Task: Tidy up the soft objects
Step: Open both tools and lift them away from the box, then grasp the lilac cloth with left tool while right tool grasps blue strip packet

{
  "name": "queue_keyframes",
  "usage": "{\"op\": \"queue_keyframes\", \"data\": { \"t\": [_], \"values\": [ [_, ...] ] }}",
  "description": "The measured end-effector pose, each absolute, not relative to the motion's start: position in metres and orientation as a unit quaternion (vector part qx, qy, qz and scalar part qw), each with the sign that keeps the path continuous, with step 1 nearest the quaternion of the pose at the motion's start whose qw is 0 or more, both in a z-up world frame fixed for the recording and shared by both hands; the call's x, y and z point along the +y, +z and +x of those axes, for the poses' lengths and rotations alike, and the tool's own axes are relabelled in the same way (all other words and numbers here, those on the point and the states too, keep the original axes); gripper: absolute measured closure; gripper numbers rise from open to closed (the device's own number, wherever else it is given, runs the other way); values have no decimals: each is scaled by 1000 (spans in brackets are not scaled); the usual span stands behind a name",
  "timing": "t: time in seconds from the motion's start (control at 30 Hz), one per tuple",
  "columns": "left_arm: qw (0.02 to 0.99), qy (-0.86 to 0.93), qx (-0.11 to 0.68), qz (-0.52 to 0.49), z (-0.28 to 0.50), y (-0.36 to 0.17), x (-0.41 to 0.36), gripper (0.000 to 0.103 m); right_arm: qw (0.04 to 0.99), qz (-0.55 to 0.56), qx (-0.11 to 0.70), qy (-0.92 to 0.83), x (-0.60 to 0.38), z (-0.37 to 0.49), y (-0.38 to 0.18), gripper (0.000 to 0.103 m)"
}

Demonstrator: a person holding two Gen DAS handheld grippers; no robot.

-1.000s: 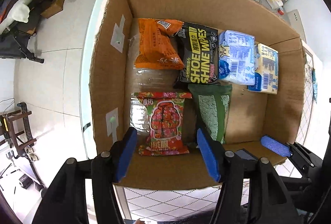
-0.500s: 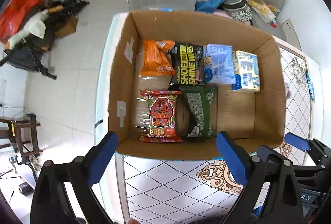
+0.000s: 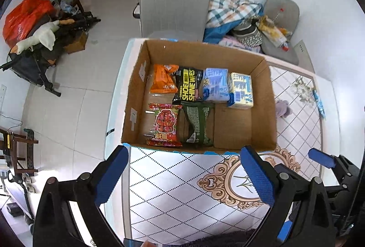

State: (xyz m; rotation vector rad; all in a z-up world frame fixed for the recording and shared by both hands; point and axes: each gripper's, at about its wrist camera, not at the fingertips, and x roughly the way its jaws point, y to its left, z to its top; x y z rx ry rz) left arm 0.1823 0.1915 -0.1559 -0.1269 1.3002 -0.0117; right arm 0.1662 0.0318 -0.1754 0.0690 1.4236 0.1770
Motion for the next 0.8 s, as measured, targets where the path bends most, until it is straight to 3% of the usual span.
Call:
{"op": "queue_keyframes", "data": {
  "t": [0.23, 0.4, 0.6, 0.8],
  "values": [
    [821, -5, 569, -43, 173, -122, 172, 3, 763, 53, 635, 108, 18, 152, -146, 0],
    [845, 5, 534, 33, 184, -113, 130, 3, 769, 76, 627, 100, -21, 149, -138, 0],
    [833, -54, 536, 122, 219, -138, 43, 3, 761, 107, 639, 32, -122, 150, -155, 0],
    [791, -104, 548, 252, 267, -197, -73, 3, 746, 120, 654, -47, -240, 157, -180, 0]
  ]
}}
